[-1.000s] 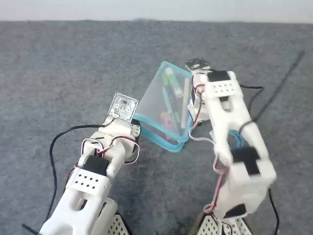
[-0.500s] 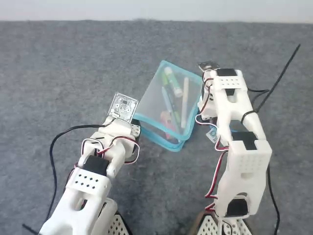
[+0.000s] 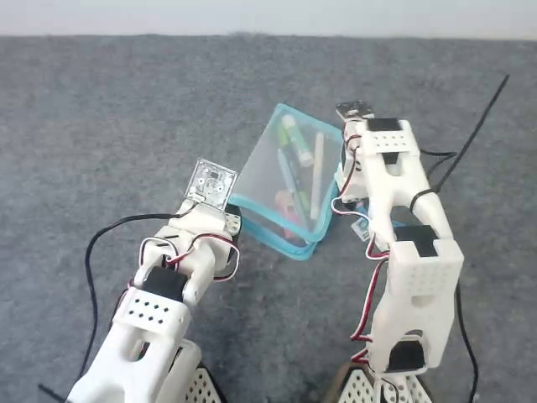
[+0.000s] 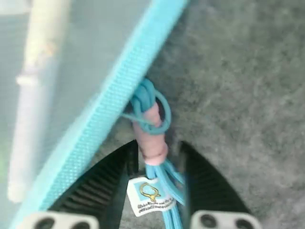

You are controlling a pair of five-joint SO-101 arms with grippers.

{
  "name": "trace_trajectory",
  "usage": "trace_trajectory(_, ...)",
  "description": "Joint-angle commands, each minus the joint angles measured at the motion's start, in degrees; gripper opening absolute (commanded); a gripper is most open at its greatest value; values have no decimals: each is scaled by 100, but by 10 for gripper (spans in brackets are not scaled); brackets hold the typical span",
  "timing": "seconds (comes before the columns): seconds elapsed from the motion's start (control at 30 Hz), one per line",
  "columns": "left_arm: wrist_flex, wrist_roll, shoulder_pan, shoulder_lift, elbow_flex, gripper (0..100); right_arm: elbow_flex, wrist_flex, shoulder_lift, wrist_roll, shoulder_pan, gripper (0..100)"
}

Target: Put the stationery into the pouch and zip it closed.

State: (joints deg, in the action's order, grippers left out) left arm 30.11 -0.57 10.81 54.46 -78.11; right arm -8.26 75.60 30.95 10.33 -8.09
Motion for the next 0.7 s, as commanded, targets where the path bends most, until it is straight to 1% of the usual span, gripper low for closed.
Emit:
trace_trajectory(0.0, -141, 70, 44, 193, 136, 12, -273, -127, -84, -70, -154, 135)
trace_trajectory(0.1, -141, 70, 44, 193, 136, 12, -255, -277, -75, -70, -136, 112)
trace_trajectory(0.23, -132, 70, 44, 193, 136, 12, -281, -365, 207, -70, -145, 108)
trace_trajectory(0.27, -132, 70, 44, 193, 127, 12, -281, -400, 277, -70, -145, 89)
trace_trajectory(0.33, -149, 70, 44, 193, 84, 12, -308, -400, 347, -70, -119, 6)
trace_trajectory(0.4, -158, 62, 44, 193, 57, 12, -378, -215, 268, -70, -40, 18)
trace_trajectory(0.5, -167, 62, 35, 193, 57, 12, -352, 84, -119, -70, -4, 8)
trace_trajectory(0.57, -167, 62, 26, 193, 66, 12, -299, 330, -435, -35, -75, 6)
trace_trajectory(0.67, -176, 53, 35, 193, 84, 12, 53, 479, -945, -9, -374, 6)
